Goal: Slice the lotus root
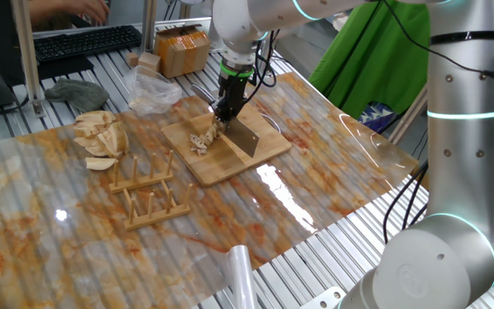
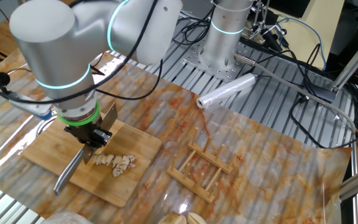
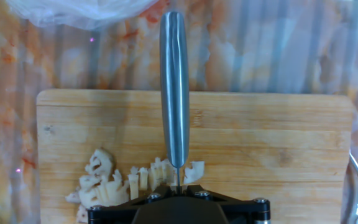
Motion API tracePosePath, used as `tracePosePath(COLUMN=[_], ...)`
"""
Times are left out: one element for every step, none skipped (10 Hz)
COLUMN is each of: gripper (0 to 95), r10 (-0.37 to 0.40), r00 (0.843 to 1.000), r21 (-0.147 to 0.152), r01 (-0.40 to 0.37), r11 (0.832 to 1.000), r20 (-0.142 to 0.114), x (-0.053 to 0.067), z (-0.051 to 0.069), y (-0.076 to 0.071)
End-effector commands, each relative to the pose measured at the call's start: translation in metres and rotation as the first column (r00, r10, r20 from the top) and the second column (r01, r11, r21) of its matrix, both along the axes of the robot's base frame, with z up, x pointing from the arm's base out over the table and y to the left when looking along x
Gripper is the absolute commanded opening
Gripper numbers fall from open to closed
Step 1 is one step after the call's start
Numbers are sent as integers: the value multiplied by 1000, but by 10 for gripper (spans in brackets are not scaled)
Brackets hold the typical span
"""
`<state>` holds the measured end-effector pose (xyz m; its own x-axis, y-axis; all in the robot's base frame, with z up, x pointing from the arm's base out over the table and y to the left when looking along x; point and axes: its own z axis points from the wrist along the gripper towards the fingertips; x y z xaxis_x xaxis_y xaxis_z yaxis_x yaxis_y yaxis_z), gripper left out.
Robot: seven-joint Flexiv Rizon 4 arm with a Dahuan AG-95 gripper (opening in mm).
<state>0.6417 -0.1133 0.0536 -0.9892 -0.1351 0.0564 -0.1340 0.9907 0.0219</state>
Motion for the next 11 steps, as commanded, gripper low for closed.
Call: tracePosePath(gripper=[0,0,0,0,0,0,0,0,0,0,0], r10=[1,-6,-10,-26,-40,-62,-90,-117,-137,-155,-179], r00=[999,999,998,998,997,995,992,989,987,984,980], r21=[5,7,11,13,14,17,18,14,16,16,17], r01=[-1,6,11,26,41,63,92,119,139,157,181], r11=[1000,1000,1000,1000,999,998,996,993,990,987,983], r20=[-41,-49,-54,-61,-70,-78,-84,-86,-87,-87,-87], x=[-5,-7,-7,-6,-9,-12,-16,-24,-31,-41,-52], z=[19,29,32,38,43,47,49,51,52,53,53], y=[-1,0,2,10,19,28,39,51,60,71,85])
